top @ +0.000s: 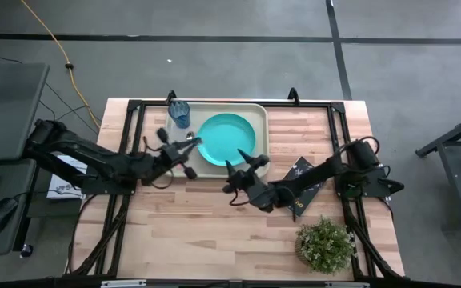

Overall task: Pick and place plate/cup/fork/spoon on tray
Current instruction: Put the pink fork on the white tray beside the orange spoon

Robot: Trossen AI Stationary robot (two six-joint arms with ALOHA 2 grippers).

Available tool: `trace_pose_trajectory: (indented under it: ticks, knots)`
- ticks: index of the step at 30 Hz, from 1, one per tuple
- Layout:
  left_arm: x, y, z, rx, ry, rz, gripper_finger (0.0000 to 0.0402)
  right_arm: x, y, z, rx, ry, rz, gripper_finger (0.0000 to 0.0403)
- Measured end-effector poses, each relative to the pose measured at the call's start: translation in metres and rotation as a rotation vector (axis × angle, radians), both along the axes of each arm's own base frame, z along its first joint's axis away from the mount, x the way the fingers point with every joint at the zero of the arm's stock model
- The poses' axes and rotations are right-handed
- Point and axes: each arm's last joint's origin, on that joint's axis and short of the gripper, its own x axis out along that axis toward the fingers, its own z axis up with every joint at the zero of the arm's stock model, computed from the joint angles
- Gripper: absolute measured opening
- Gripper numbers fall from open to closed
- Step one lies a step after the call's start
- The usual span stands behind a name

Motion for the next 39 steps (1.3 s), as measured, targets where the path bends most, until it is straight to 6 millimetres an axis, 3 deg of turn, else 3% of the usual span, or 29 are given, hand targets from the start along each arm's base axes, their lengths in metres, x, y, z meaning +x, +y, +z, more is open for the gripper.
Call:
trace_pose_trajectory:
  ticks: [5, 9, 12, 15, 20, 26, 39]
  knots:
    - [-0.044, -0.004, 0.027, -0.054, 0.019, 0.035, 0.0, -0.014, -0.004, -0.001, 0.031, 0.1, -0.018, 0.0274]
    - [-0.075, 0.009, 0.056, -0.321, 0.076, -0.055, 0.0, -0.031, -0.021, -0.006, 0.169, 0.158, -0.015, 0.0275]
    - [-0.084, 0.02, 0.065, -0.501, 0.14, -0.019, 0.0, -0.039, -0.032, -0.008, 0.266, 0.172, -0.033, 0.0275]
    - [-0.076, 0.029, 0.061, -0.607, 0.196, 0.006, 0.0, -0.04, -0.037, -0.009, 0.329, 0.183, -0.018, 0.0275]
    - [-0.047, 0.054, 0.022, -0.664, 0.397, 0.18, 0.0, -0.04, -0.038, -0.009, 0.344, 0.196, -0.006, 0.0275]
    - [-0.018, 0.079, -0.008, -0.68, 0.509, 0.302, 0.0, -0.042, -0.039, -0.011, 0.335, 0.229, -0.014, 0.0275]
    - [0.014, 0.08, -0.04, -0.666, 0.58, 0.316, 0.0, -0.043, -0.038, -0.011, 0.333, 0.233, -0.014, 0.0275]
